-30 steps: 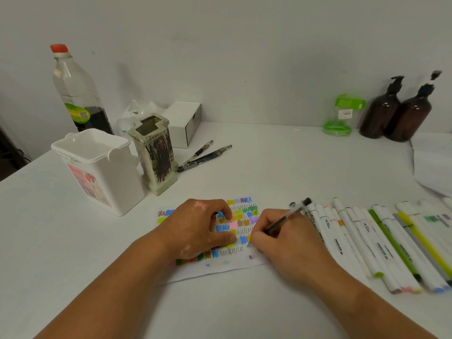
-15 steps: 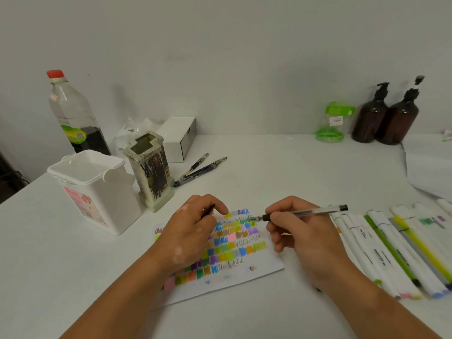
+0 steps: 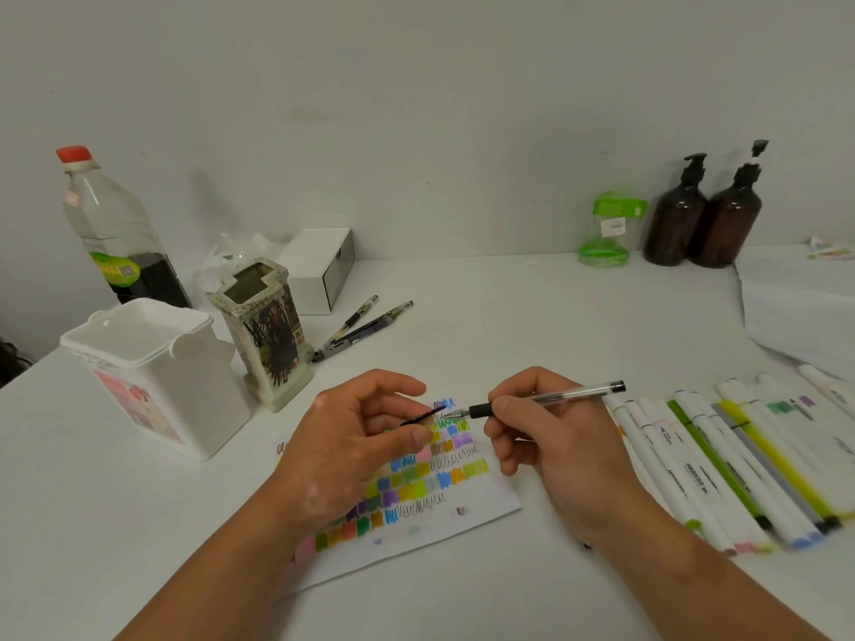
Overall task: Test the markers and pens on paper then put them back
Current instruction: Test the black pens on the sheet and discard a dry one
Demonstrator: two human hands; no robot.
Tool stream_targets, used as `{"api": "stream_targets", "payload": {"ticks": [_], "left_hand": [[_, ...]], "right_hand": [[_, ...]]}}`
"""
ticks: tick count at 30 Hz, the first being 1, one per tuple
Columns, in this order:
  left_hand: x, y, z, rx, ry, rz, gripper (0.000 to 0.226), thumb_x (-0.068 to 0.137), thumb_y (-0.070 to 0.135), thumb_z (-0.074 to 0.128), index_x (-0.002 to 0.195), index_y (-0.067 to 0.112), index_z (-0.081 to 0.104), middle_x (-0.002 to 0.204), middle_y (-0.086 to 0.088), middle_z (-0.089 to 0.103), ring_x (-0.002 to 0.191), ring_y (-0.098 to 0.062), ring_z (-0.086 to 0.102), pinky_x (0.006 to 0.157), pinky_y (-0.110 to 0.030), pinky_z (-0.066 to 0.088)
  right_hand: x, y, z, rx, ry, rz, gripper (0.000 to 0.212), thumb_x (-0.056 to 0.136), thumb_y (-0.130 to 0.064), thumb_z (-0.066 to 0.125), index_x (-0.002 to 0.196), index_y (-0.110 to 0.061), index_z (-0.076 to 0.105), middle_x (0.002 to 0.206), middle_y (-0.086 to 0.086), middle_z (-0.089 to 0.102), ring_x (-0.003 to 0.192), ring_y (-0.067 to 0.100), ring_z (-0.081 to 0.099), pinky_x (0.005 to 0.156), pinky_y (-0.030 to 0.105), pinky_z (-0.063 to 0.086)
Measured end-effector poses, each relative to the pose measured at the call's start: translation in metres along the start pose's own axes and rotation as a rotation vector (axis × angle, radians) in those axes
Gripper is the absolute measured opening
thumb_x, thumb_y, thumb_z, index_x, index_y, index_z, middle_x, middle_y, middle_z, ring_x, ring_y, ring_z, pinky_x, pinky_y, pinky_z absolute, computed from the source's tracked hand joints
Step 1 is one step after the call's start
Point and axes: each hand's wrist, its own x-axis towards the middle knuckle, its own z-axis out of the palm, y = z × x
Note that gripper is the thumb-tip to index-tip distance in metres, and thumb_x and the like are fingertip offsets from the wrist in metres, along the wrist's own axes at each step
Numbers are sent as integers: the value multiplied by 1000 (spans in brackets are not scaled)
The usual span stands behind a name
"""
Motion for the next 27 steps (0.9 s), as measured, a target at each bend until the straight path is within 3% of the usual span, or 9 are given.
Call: {"api": "stream_targets", "payload": {"ticks": [8,11,20,24,27], "left_hand": [[-3,3,5,-30,-49,32,33,67,10,81,93,30,75,92,-6,77,86,-22,75,74,-22,59],[-6,4,7,-44,-25,86,28,66,10,82,89,24,76,87,-9,76,83,-24,75,73,-24,59],[-6,2,8,-37,7,153,21,67,11,82,83,22,74,86,-8,75,82,-24,74,71,-24,59],[-2,-2,8,47,33,144,24,74,13,78,90,30,72,94,-1,75,92,-19,73,79,-25,59],[-1,-6,-1,114,58,139,30,79,7,76,92,34,71,98,3,75,97,-15,72,84,-26,59]], "right_hand": [[-5,1,5,-66,-94,26,9,86,-17,70,78,-19,74,72,13,73,58,18,65,53,26,53],[-4,0,6,-60,-92,19,19,93,-8,70,80,-20,76,73,14,74,59,18,67,54,25,53],[-5,-2,7,-94,-99,-2,18,93,-9,70,82,-22,75,75,15,74,63,21,70,59,27,57],[-2,-5,2,-70,-171,19,4,87,-26,76,87,-22,77,80,15,74,66,20,67,58,27,54],[1,-10,-13,92,-307,138,47,81,-51,67,101,-10,77,97,22,74,72,23,65,56,30,53]]}}
